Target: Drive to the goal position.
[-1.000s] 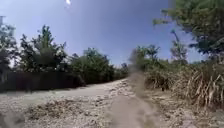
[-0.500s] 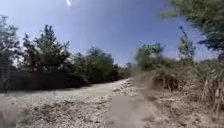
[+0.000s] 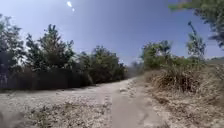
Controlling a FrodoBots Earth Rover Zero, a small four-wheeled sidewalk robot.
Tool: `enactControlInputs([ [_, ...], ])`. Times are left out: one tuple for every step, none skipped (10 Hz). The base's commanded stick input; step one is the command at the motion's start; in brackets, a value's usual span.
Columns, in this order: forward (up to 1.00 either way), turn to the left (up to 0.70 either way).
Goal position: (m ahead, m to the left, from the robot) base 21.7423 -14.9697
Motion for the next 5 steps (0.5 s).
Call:
enactControlInputs([
  [0.45,0.02],
  [0.45,0.02],
  [0.45,0.02],
  [0.45,0.02],
  [0.45,0.02],
])
